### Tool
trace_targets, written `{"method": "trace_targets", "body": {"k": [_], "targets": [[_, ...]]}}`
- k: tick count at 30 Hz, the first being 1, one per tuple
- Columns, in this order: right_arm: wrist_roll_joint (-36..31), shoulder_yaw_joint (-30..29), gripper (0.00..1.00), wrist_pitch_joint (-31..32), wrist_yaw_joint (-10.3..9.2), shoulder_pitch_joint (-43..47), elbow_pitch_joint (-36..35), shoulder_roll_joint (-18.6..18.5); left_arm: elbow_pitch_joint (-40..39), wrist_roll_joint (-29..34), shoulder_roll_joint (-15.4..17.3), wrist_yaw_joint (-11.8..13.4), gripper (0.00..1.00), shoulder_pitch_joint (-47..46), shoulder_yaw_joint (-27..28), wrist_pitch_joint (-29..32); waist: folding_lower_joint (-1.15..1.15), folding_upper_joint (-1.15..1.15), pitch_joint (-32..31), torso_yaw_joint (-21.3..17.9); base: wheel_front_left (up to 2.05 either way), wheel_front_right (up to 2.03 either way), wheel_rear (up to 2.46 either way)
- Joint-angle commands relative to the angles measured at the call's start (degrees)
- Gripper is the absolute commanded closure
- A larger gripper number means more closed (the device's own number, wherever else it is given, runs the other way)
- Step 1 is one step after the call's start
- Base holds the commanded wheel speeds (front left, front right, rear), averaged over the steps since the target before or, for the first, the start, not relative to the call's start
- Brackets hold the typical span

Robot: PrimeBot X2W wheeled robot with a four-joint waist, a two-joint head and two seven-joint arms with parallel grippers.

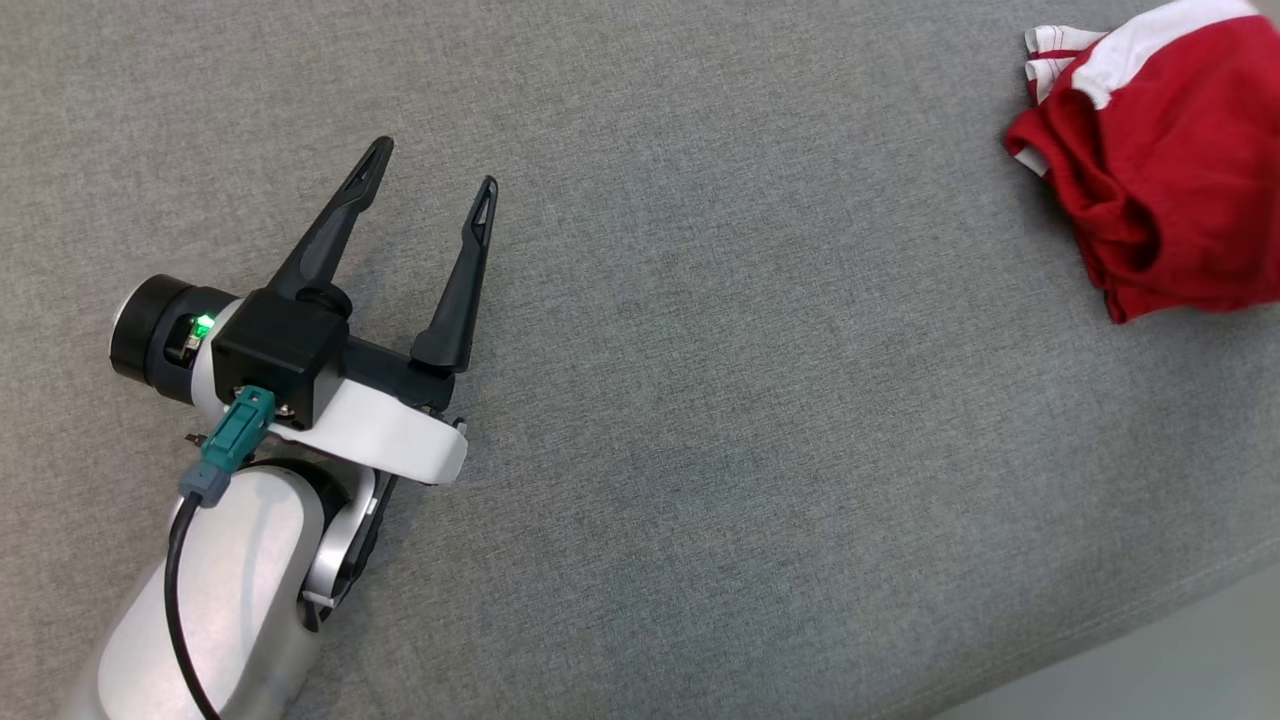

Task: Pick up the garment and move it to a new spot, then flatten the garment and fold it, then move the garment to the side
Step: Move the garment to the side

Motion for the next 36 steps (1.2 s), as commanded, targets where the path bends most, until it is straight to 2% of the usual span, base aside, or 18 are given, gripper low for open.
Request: {"method": "trace_targets", "body": {"k": [1, 6, 12, 18, 22, 26, 31, 36], "targets": [[-0.3, -0.6, 0.0, -0.5, -0.03, -0.6, 0.6, 0.1, 0.1, 0.3, 0.1, -0.2, 0.0, -0.8, 0.2, -0.2, 0.0, 0.0, 0.0, 0.1, 0.0, 0.0, 0.0], [0.9, -5.3, 0.0, -0.6, -0.03, 0.1, 2.8, 1.3, 1.0, -0.6, -0.1, 0.4, 0.0, 0.0, 0.7, -1.3, 0.0, 0.0, -1.3, 0.8, 0.0, 0.0, 0.0], [0.6, -21.1, 0.0, -0.5, -0.03, 8.3, -10.0, 4.7, 2.5, -2.8, -0.5, 2.5, 0.0, 3.7, 3.0, -4.1, 0.0, 0.0, -5.8, 1.9, 0.0, 0.0, 0.0], [-4.6, -31.7, 0.0, -0.5, -0.03, 19.4, -25.8, 12.2, 3.2, -4.6, -0.7, 4.5, 0.0, 7.3, 5.5, -6.5, 0.0, 0.0, -10.1, 4.5, 0.0, 0.0, 0.0], [-7.2, -33.9, 0.0, -0.5, -0.03, 25.7, -34.6, 17.0, 3.4, -5.5, -1.3, 5.4, 0.0, 9.4, 6.4, -7.7, 0.0, 0.0, -12.5, 6.8, 0.0, 0.0, 0.0], [-8.5, -33.1, 0.0, -0.5, -0.03, 30.9, -41.6, 20.6, 4.0, -6.3, -2.1, 6.2, 0.0, 11.3, 7.4, -8.7, 0.0, 0.0, -14.8, 9.2, 0.0, 0.0, 0.0], [-9.8, -31.8, 0.0, 0.3, -0.03, 36.2, -48.0, 24.6, 4.5, -6.9, -3.0, 6.7, 0.0, 14.4, 8.6, -9.7, 0.0, 0.0, -18.1, 12.1, 0.0, 0.0, 0.0], [-11.1, -30.6, 0.0, 3.0, -0.03, 41.4, -52.0, 27.0, 4.3, -7.2, -3.8, 6.7, 0.0, 17.7, 9.9, -10.1, 0.0, 0.0, -21.6, 15.0, 0.0, 0.0, 0.0]]}}
